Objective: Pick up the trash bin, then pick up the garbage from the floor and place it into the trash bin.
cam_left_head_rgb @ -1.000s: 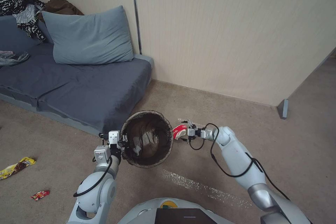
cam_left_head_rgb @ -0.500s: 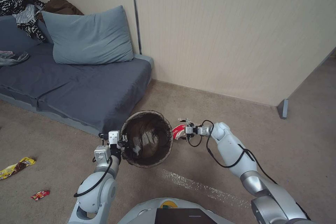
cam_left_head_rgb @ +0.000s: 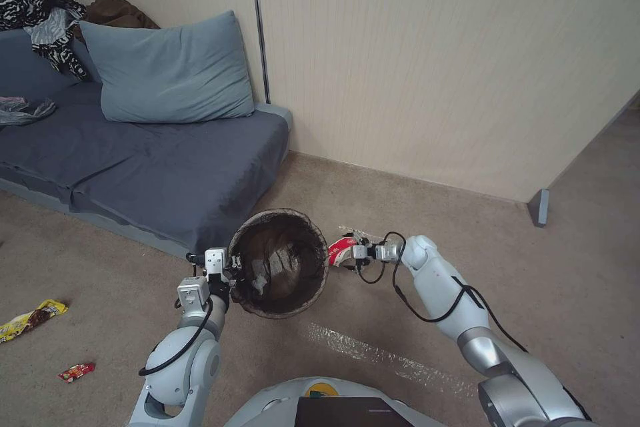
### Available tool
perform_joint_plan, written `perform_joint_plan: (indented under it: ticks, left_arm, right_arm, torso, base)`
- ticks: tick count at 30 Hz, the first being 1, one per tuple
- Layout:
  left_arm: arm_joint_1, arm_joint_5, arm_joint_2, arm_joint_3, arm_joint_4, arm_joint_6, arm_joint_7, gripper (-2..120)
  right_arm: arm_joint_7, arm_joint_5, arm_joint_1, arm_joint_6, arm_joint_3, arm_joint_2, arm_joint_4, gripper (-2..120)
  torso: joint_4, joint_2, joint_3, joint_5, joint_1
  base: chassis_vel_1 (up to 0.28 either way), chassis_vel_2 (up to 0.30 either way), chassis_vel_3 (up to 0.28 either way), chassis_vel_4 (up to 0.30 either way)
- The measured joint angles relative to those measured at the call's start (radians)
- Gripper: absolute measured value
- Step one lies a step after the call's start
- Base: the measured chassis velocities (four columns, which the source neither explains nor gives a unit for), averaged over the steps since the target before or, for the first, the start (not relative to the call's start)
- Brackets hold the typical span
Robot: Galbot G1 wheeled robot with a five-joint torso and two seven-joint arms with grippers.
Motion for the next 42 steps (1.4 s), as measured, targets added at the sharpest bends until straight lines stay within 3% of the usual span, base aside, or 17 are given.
perform_joint_plan:
  ticks: [20, 42]
  left_arm:
    - [0.011, 0.004, -0.005, -0.007, 0.0, -0.003, -0.004, 2]
    - [0.015, 0.017, -0.01, -0.002, 0.003, -0.005, -0.004, 2]
  right_arm:
    - [0.093, -0.009, 0.096, -0.01, -0.003, 0.025, -0.245, 100]
    - [0.145, 0.017, 0.165, -0.006, -0.062, 0.036, -0.306, 100]
  torso:
    - [0.0001, 0.0, 0.0, 0.0, 0.0]
    - [0.0001, 0.0, 0.0, 0.0, 0.0]
  base:
    - [0.0, 0.0, 0.0, 0.0]
    - [0.0, 0.0, 0.0, 0.0]
